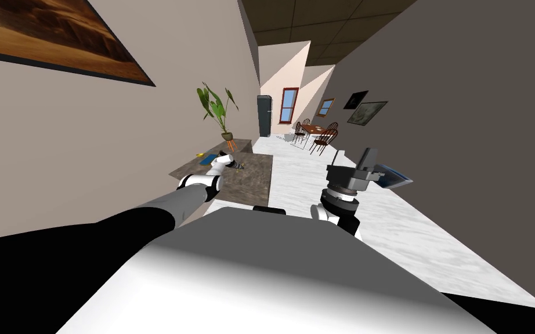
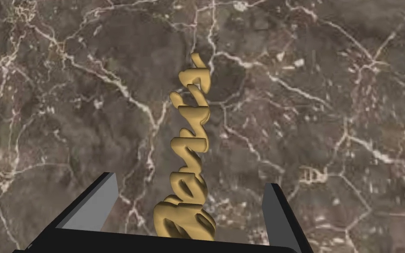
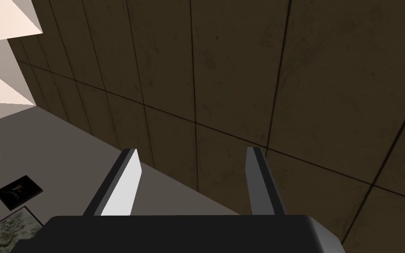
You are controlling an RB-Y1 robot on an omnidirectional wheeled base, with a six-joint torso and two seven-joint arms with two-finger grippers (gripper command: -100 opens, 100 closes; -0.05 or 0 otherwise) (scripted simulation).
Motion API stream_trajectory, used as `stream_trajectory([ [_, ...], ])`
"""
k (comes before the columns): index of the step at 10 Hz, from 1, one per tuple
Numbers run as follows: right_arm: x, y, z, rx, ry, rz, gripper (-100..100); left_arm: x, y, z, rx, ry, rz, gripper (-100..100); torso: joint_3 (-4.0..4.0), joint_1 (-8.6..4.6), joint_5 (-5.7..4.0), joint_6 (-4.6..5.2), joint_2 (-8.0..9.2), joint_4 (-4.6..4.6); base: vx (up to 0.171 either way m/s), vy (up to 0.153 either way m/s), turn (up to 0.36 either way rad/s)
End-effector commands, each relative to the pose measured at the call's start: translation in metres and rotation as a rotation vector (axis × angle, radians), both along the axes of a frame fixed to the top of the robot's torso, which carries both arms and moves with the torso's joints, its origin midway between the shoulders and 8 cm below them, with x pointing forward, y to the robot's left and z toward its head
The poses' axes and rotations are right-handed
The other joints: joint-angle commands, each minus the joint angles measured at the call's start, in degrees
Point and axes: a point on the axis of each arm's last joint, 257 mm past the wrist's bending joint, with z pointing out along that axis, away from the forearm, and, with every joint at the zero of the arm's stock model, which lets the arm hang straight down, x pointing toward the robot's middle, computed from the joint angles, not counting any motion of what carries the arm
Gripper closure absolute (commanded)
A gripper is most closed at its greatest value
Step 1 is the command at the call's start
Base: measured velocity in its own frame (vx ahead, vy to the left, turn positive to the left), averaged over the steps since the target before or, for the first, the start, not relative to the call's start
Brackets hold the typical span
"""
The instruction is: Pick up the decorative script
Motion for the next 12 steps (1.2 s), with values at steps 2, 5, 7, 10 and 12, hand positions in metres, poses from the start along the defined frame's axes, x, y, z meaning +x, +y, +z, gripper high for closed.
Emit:
stream_trajectory([
  [2, 0.0, 0.0, 0.0, 0.0, 0.0, 0.0, 0, 0.0, 0.0, 0.0, 0.0, 0.0, 0.0, 100, 0.0, 0.0, 0.0, 0.0, 0.0, 0.0, 0.0, 0.0, 0.0],
  [5, 0.0, 0.0, 0.0, 0.0, 0.0, 0.0, 0, 0.001, 0.0, 0.001, -0.001, -0.002, 0.002, 100, -0.02, 0.01, 0.02, 0.01, 0.0, -0.05, 0.0, 0.0, 0.0],
  [7, 0.0, 0.0, 0.0, 0.0, 0.0, 0.0, 0, -0.001, -0.002, -0.007, 0.0, 0.0, -0.001, 100, -0.02, 0.01, 0.02, 0.02, 0.0, -0.05, 0.0, 0.0, 0.0],
  [10, 0.0, 0.0, 0.0, 0.0, 0.0, 0.0, 0, 0.005, 0.001, 0.011, -0.001, 0.0, 0.002, 100, -0.14, 0.0, 0.14, 0.09, -0.08, -0.19, 0.0, 0.003, -0.007],
  [12, 0.0, 0.0, 0.0, 0.0, 0.0, 0.0, 0, 0.005, 0.001, 0.009, 0.001, -0.001, 0.001, 0, -0.15, 0.0, 0.17, 0.07, -0.08, -0.22, 0.0, 0.0, 0.0],
])
